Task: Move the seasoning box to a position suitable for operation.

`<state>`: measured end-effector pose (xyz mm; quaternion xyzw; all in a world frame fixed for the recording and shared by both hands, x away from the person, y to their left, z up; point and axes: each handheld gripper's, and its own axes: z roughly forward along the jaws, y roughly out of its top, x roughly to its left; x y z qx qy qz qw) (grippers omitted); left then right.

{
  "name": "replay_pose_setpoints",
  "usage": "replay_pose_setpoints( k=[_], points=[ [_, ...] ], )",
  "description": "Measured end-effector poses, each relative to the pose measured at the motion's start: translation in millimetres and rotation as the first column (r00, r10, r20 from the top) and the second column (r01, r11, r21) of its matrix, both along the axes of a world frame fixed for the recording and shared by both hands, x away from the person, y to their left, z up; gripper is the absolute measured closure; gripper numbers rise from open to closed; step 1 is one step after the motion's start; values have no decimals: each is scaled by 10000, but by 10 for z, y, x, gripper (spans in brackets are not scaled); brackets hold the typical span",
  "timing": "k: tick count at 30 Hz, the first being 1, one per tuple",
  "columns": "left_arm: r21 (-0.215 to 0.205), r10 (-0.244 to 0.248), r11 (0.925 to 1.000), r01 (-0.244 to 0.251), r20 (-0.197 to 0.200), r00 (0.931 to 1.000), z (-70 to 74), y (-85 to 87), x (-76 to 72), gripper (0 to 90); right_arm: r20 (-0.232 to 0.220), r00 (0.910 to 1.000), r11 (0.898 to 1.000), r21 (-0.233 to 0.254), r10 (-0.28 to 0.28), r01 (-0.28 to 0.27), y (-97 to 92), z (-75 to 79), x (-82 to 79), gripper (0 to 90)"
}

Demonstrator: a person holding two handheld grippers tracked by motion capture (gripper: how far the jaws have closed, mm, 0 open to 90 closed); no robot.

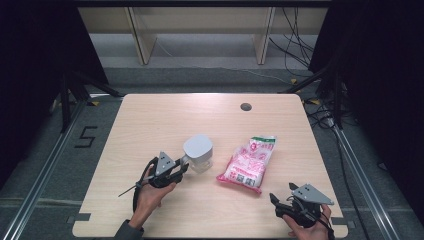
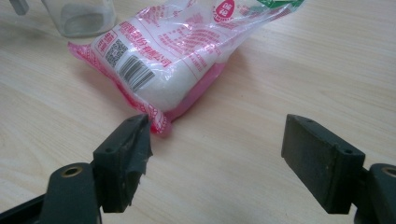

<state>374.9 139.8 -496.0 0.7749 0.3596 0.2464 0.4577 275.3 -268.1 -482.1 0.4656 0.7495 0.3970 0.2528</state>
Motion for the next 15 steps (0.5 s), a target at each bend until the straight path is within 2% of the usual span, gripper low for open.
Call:
replay_pose_setpoints(
  k=[3,4,5,10,11,13,15],
  points=[
    [-3,141,9999,-141,-20,9999,0,2,57,678,6,10000,10000,23,-8,8,0,1,1,248],
    [-221,128,9997,-128,-5,9999,-9,-2,80,681,30,10000,10000,12,7,-7,-1,0,5,248],
    [102,155,9998,-157,174,9997,-9,9,124,683,42,10000,10000,8,9,-9,1,0,6,247],
    [65,283,9996,-285,247,9993,-17,-16,182,688,-107,9999,10000,5,-47,47,-3,2,6,244],
    [88,274,9996,-275,179,9995,-22,-11,198,688,-107,9999,10000,5,-47,47,-3,2,6,244],
    [307,261,9992,-272,358,9990,-29,-19,242,692,-91,9998,9998,100,-185,186,14,-12,7,244],
    [320,202,9993,-215,394,9990,-31,-32,271,697,-64,10000,10000,60,-13,14,-6,-14,21,244]
  ],
)
